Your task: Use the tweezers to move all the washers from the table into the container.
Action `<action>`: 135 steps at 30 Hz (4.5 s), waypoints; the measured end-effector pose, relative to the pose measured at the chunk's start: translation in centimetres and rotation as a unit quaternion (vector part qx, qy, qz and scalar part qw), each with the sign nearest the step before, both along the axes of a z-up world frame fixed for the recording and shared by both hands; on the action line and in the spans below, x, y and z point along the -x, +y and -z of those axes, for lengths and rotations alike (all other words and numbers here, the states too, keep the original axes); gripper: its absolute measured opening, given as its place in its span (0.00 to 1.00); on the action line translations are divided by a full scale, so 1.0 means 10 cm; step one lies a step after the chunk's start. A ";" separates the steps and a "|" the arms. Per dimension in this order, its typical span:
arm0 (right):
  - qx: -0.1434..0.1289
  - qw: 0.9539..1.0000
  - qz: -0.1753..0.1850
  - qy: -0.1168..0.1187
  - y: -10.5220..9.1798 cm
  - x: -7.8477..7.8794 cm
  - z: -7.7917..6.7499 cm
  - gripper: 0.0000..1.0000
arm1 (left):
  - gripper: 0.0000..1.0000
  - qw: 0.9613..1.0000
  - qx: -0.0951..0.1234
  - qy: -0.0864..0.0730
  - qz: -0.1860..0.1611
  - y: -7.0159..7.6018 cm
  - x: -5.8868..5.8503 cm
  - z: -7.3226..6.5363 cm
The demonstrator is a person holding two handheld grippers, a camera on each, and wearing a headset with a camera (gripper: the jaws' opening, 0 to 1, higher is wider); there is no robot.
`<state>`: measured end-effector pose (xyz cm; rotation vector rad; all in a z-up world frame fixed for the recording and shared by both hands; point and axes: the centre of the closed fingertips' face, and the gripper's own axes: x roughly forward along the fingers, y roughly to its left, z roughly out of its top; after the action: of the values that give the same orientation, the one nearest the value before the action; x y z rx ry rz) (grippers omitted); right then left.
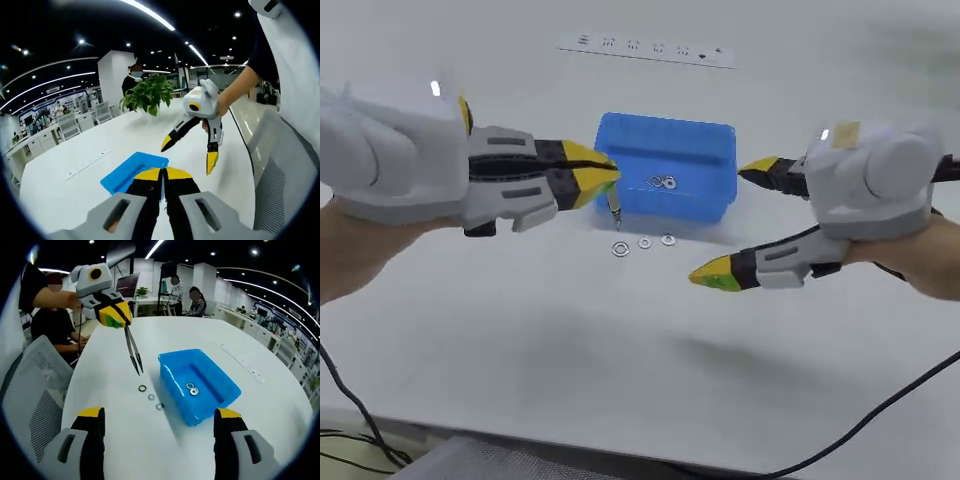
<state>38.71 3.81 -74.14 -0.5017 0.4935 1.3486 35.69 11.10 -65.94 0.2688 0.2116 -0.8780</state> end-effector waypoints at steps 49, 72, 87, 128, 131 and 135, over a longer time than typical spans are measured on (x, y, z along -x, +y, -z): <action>-0.037 0.993 0.017 0.111 -0.08 0.48 0.33 0.96 | 0.05 0.996 -0.041 0.058 0.045 -0.14 0.02 0.40; -0.047 0.996 -0.065 0.036 0.69 0.19 0.14 0.36 | 0.05 0.992 -0.069 0.090 0.061 -0.08 0.00 0.46; -0.014 0.987 -0.153 0.040 0.87 0.30 0.28 0.21 | 0.06 0.989 -0.086 0.090 0.083 -0.12 0.03 0.49; 0.015 0.979 -0.201 -0.014 0.89 0.34 0.33 0.10 | 0.08 0.988 -0.094 0.098 0.071 -0.14 -0.03 0.57; 0.013 0.979 -0.202 -0.011 0.90 0.36 0.33 0.10 | 0.10 0.989 -0.092 0.098 0.068 -0.14 -0.04 0.56; 0.009 0.981 -0.196 -0.012 0.93 0.34 0.31 0.10 | 0.17 0.989 -0.093 0.098 0.068 -0.14 0.00 0.56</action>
<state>35.33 13.11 -77.21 -0.6514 0.3994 1.7130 35.70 9.67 -71.58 0.3741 0.4631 -1.0228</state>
